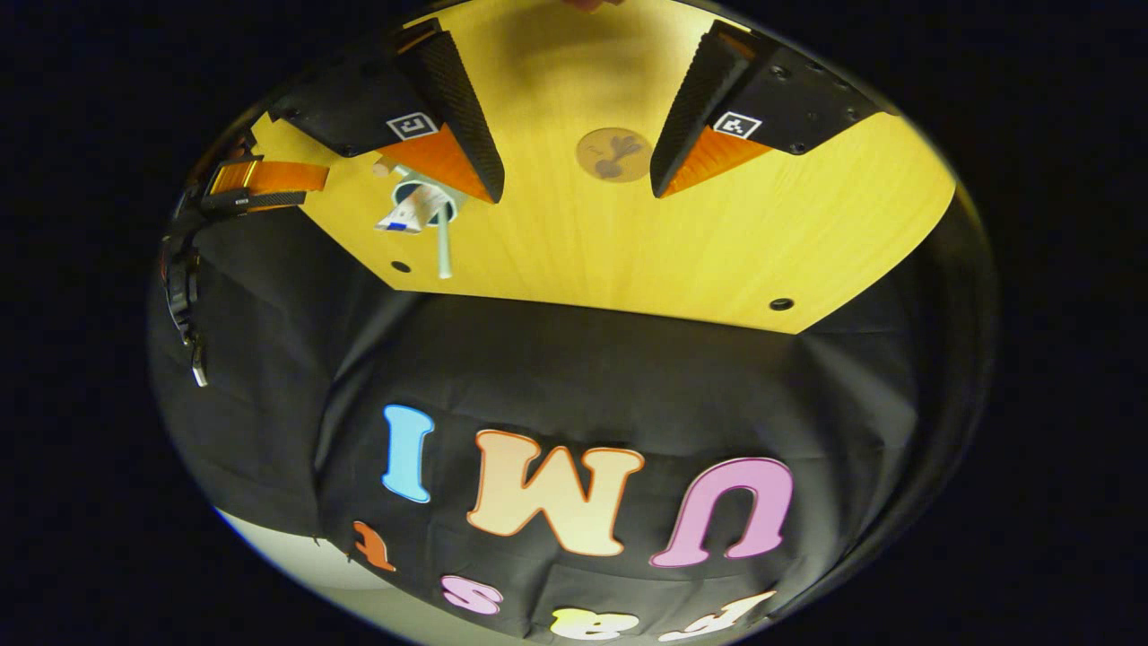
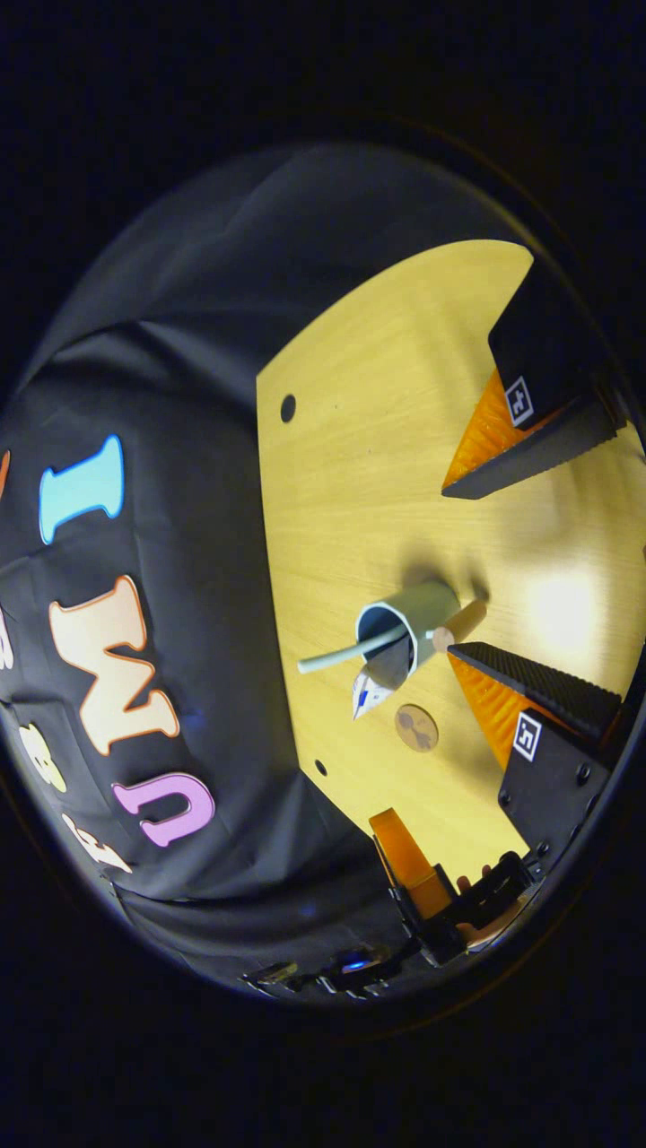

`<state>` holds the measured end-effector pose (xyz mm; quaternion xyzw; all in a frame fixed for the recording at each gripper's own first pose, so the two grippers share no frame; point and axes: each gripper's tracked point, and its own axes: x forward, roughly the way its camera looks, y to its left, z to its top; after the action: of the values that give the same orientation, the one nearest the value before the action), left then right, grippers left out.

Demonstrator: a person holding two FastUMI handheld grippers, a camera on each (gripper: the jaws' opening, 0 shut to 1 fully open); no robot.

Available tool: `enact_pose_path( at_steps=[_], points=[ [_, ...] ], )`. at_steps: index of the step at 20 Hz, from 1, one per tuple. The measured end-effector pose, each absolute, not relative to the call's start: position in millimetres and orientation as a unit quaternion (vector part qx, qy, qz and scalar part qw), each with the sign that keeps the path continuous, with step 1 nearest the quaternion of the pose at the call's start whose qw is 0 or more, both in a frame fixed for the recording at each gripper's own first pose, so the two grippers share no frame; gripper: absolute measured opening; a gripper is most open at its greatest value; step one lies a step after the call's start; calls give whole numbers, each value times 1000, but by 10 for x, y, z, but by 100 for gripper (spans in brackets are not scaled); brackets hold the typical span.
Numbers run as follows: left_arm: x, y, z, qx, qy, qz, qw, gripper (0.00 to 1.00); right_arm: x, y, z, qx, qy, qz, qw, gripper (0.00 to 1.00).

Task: Put the toothbrush and toothpaste on the desktop into the cup, then pick up the cup and place it on the coaster on the desktop.

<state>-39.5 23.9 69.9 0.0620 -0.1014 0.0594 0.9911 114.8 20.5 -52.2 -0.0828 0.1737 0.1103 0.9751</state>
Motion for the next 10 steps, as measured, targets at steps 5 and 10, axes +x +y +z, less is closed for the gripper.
enact_pose_path(
  at_steps=[5,10],
  points=[
    [-723,832,494,45,-82,140,986,95,1321,477,-635,-100,222,140,960,99],
    [-1039,1198,300,12,-72,196,978,95,1552,639,-831,-135,288,142,937,99]
  ],
)
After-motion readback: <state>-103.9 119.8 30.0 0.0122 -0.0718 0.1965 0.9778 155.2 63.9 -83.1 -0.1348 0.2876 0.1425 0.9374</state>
